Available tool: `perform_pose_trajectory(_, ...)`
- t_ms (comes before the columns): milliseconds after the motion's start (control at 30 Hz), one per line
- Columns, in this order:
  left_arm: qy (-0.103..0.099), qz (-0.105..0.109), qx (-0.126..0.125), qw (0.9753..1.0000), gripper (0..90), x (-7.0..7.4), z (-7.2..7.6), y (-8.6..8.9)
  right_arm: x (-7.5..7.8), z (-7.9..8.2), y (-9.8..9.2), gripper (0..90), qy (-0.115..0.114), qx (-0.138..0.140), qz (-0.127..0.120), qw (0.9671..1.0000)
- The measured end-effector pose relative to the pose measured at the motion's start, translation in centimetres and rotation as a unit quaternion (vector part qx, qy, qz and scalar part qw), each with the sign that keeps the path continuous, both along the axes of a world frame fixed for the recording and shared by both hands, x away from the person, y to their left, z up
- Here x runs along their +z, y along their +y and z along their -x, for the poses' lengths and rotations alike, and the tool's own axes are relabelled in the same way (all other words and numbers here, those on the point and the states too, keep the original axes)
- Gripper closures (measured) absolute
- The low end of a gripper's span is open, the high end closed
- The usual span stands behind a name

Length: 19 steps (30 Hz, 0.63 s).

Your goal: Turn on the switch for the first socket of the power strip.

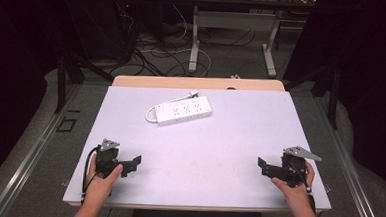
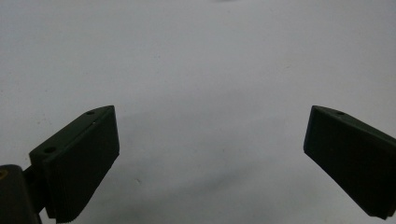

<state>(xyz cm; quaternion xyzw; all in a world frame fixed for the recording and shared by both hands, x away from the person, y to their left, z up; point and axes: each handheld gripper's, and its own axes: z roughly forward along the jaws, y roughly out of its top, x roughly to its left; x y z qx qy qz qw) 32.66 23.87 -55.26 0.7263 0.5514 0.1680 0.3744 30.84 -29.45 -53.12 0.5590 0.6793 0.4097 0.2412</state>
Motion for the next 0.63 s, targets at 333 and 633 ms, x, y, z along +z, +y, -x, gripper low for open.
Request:
perform_pose_trajectory(333,0.001,0.001,0.002,1.0,3.3,-0.09,0.06,0.3,-0.06,-0.16,0.11,1.7,0.002,0.003,0.0,1.0)
perform_pose_trajectory(633,0.001,0.008,0.0,1.0,3.3,0.16,0.22,0.27,-0.13,-0.23,0.08,1.8,0.004,0.001,-0.002,1.0)
